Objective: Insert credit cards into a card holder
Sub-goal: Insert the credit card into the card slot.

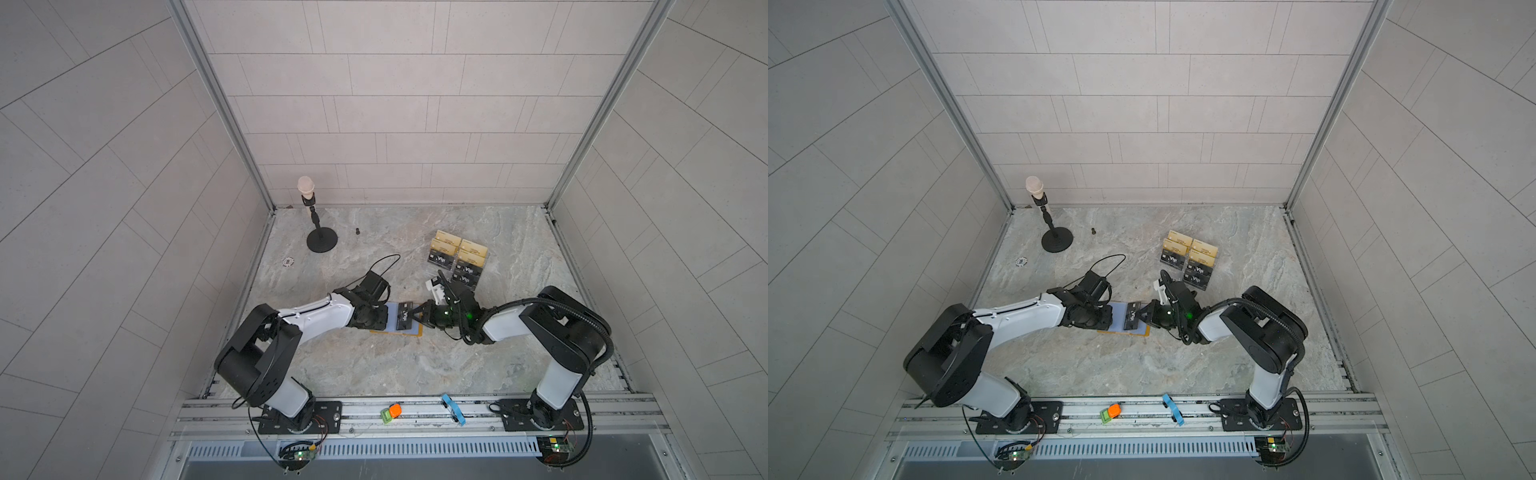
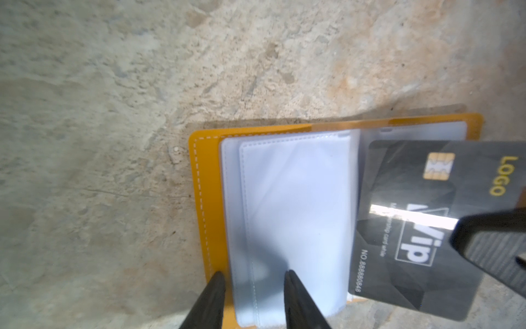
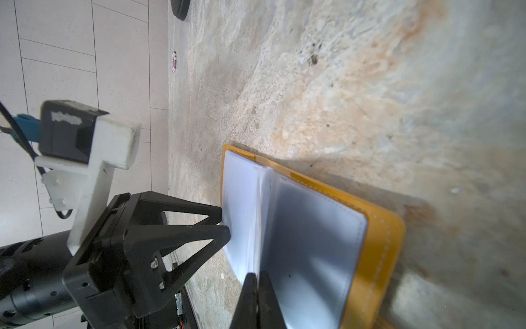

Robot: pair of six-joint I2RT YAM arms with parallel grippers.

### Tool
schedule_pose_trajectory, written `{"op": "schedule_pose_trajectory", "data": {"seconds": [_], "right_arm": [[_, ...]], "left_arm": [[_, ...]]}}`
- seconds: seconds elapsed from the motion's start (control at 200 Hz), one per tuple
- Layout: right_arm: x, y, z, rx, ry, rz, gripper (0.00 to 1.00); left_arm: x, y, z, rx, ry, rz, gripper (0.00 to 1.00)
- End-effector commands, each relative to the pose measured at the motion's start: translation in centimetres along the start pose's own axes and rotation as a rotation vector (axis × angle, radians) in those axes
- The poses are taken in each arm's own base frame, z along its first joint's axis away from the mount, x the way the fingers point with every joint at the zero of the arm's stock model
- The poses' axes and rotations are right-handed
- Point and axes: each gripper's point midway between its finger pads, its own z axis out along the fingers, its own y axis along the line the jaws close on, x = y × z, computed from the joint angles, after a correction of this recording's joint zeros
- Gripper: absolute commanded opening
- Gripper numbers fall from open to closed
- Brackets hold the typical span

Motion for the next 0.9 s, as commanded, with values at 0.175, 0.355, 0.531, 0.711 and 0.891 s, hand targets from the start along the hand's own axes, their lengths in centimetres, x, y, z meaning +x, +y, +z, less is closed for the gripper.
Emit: {"op": "schedule_pose_trajectory", "data": {"seconds": [0.175,0.355,0.531,0.711,0.891], "right_arm": [[-0.3,0.4,0.3,-0.031,-0.010,0.022,0.00],[-0.3,0.7,0.6,-0.044,-0.005,0.025,0.00],[-0.1,0.3,0.9,-0.038,0.000,0.036,0.00],[-0.3,0.6,1.1,-0.068,-0.004,0.048,0.00],[-0.3,1.1,1.1,-0.088,-0.001,0.043,0.00]], "left_arm": [[0.9,1.6,0.2,-0.062,0.039,0.006,0.25],[0.9,1.6,0.3,-0.062,0.047,0.011,0.24],[1.0,1.6,0.3,-0.063,0.050,0.013,0.24],[1.0,1.5,0.2,-0.061,0.050,0.015,0.25],[1.1,1.6,0.2,-0.063,0.052,0.017,0.25]]}}
